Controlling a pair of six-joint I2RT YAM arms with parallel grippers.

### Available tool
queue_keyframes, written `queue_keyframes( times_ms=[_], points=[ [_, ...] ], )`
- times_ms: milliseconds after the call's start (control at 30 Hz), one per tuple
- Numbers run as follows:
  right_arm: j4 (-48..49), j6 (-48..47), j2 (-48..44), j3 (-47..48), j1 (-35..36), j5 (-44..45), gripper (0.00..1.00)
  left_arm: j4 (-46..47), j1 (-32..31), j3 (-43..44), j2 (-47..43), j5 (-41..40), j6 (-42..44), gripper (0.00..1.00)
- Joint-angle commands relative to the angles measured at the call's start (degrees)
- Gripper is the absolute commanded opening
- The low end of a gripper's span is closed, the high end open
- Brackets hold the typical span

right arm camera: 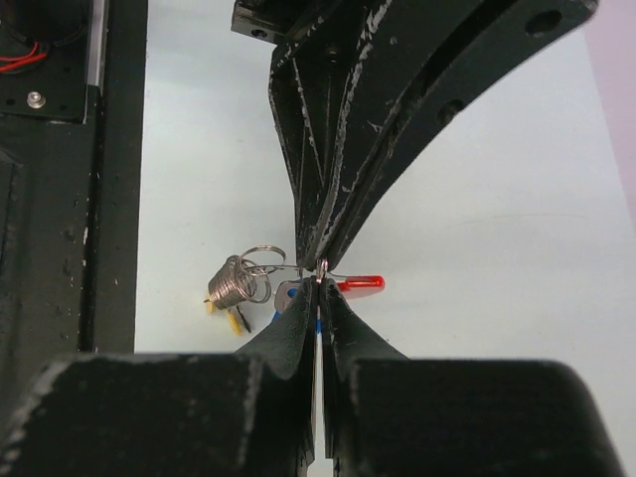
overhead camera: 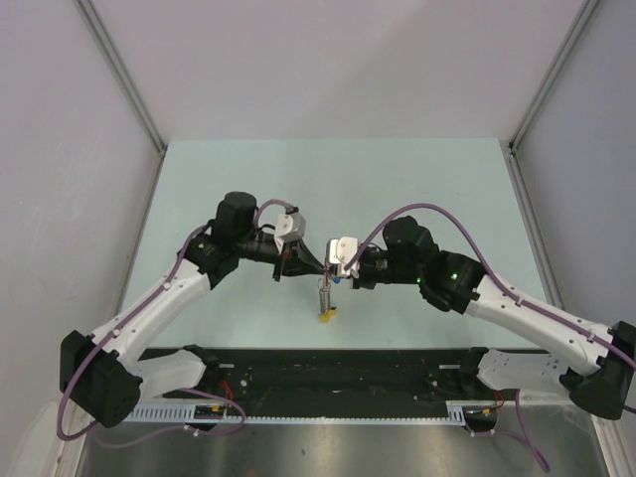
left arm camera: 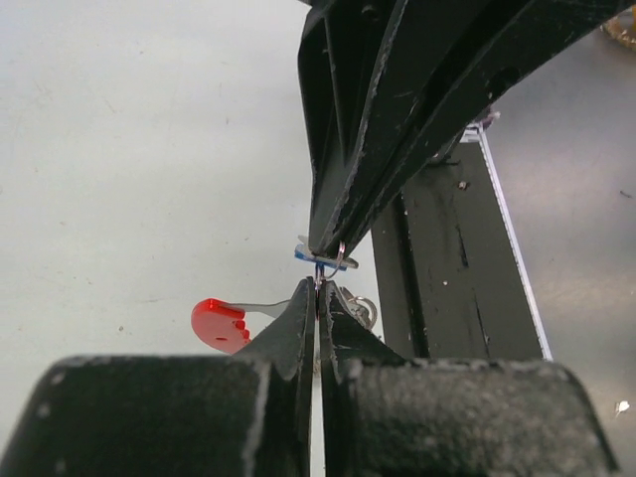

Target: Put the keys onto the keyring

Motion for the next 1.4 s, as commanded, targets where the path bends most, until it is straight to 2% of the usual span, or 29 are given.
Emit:
queue_keyframes(
  times_ms=[0, 400, 667, 933, 967, 1000, 1067, 1100, 1167, 1200, 1267, 1300, 1367],
  points=[
    [1.2, 1.1, -3.4, 1.2, 0.4, 2.7, 0.0, 10.5, 2.6, -1.5, -3.7, 3.1, -9.1, 0.01],
    [6.5, 4.3, -3.4, -2.8, 0.3, 0.3, 0.0, 23.2, 4.0, -5.2, -6.8, 1.1, -19.0, 0.0],
    [10.7, 5.8, -1.2, -3.1, 1.3, -2.5, 0.0, 28.6, 4.0, -7.2, -7.7, -1.7, -23.2, 0.0],
    [13.7, 6.8, 0.2, -3.2, 1.6, -0.3, 0.0, 31.8, 4.0, -8.3, -8.0, -4.6, -26.0, 0.0],
    [13.7, 6.8, 0.1, -3.1, 1.6, 0.5, 0.0, 31.7, 3.9, -8.2, -8.0, -5.1, -26.0, 0.03],
    [13.5, 6.7, -0.2, -3.1, 1.7, 1.0, 0.0, 31.2, 4.0, -8.2, -8.2, -5.8, -26.0, 0.2],
    [13.2, 6.5, -0.8, -3.1, 1.1, 2.0, 0.0, 30.4, 4.0, -8.0, -8.7, -8.6, -25.7, 0.32],
    [13.1, 6.5, -1.0, -3.2, 0.8, 2.1, 0.0, 29.9, 4.3, -8.0, -9.1, -9.6, -25.5, 0.41],
    [12.7, 6.7, -1.8, -3.1, -0.5, 2.2, 0.0, 29.4, 4.6, -8.0, -10.2, -13.2, -25.7, 0.48],
    [12.4, 6.8, -2.0, -3.2, -0.9, 2.2, 0.0, 29.3, 5.1, -8.1, -10.6, -14.6, -25.7, 0.56],
    [12.2, 6.9, -2.6, -3.2, -2.4, 2.2, 0.0, 28.7, 5.6, -8.3, -11.9, -18.4, -25.6, 0.64],
    [12.2, 6.9, -2.8, -3.1, -2.9, 2.2, 0.0, 28.4, 6.2, -8.3, -12.2, -19.8, -25.6, 0.76],
    [12.2, 7.0, -3.1, -3.1, -3.8, 1.8, 0.0, 27.6, 6.7, -8.3, -12.9, -23.2, -25.7, 0.83]
  ],
)
